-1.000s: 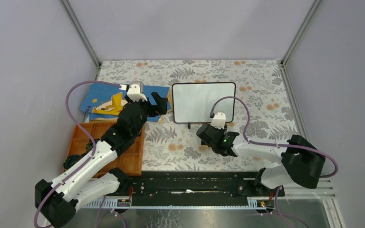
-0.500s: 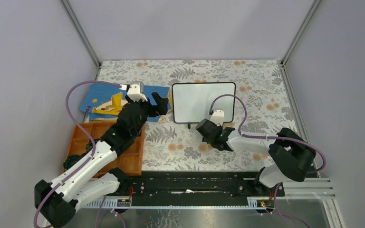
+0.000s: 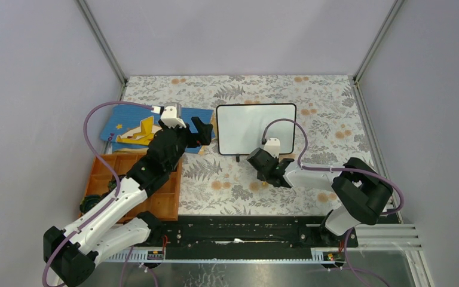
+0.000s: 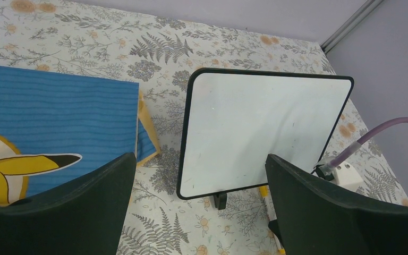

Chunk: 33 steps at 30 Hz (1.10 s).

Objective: Write a sentence on the whiteboard
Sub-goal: Open the whiteboard marker at the center of the board.

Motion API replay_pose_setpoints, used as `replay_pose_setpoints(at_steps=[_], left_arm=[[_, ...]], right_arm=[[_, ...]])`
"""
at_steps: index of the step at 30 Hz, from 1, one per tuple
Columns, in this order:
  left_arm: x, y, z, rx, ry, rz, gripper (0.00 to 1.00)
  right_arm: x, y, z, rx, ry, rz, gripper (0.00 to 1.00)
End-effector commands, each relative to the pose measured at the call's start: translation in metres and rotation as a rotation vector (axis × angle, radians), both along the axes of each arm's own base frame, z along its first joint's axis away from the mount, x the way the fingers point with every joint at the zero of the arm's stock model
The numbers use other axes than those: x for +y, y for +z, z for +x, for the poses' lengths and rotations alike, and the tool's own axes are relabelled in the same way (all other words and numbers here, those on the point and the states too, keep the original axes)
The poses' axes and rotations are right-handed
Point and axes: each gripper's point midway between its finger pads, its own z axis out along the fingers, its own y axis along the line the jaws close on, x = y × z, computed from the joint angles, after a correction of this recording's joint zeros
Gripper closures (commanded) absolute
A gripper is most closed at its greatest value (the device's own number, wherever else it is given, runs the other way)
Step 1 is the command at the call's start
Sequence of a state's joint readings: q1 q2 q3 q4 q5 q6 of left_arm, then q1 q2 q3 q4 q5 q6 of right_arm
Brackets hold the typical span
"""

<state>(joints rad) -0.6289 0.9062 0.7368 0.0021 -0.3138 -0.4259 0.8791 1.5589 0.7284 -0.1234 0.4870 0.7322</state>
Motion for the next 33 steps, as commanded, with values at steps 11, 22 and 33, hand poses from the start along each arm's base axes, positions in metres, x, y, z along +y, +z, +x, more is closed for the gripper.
replay_pose_setpoints(at_steps=[11, 22, 33], left_arm=[[-0.007, 0.021, -0.003, -0.049, -0.033, -0.039, 0.01], [-0.009, 0.022, -0.004, -0.048, -0.046, -0.043, 0.01], [-0.008, 0.023, -0.005, -0.052, -0.045, -0.043, 0.01]], right_arm=[[-0.008, 0.010, -0.053, 0.160, 0.139, 0.032, 0.81], [-0.008, 0.016, -0.056, 0.176, 0.170, 0.009, 0.54], [-0.006, 0.011, -0.038, 0.188, 0.186, -0.055, 0.58]])
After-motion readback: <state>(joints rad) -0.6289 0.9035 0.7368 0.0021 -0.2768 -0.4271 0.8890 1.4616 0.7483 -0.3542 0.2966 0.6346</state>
